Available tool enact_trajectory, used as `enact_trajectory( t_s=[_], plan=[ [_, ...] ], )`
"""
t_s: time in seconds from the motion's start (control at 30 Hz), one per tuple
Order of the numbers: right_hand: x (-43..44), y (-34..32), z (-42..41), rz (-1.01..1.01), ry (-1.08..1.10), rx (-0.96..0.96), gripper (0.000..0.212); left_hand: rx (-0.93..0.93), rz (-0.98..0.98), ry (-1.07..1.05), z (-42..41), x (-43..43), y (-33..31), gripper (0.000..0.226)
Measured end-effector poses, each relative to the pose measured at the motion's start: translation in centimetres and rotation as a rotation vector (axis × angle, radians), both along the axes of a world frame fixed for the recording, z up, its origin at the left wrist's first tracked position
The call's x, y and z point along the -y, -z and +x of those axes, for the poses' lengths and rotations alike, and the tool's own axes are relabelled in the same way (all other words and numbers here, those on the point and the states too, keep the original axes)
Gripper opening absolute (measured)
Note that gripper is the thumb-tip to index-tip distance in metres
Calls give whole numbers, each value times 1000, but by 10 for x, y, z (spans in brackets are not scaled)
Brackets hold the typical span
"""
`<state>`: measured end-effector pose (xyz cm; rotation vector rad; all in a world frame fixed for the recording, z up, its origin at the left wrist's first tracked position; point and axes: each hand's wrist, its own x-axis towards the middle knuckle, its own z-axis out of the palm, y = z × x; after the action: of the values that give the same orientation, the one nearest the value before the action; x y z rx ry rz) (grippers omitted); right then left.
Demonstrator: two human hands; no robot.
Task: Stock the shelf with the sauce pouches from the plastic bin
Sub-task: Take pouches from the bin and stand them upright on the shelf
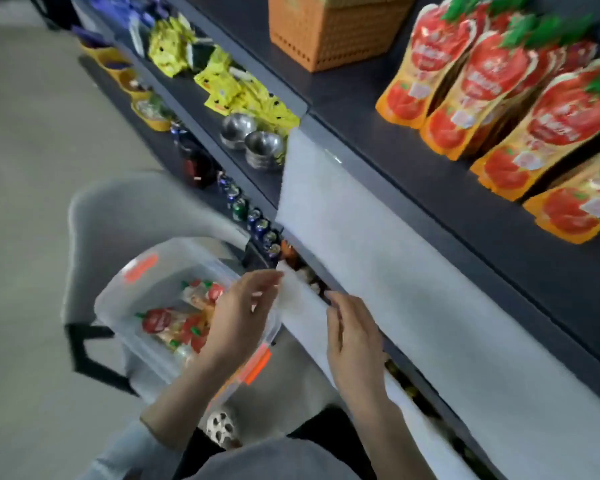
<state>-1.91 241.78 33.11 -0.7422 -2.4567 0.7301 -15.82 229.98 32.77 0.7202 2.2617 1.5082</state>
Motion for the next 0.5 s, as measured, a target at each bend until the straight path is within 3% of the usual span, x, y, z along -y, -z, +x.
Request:
enact_trajectory(
  t_s=[0.27,0.5],
  plan=[
    [56,126,-72,-268,-331,628,40,434,-170,-399,18,118,129,30],
    [62,261,-179,-273,-432,1040,47,560,-225,-605,-9,128,201,34]
  ],
)
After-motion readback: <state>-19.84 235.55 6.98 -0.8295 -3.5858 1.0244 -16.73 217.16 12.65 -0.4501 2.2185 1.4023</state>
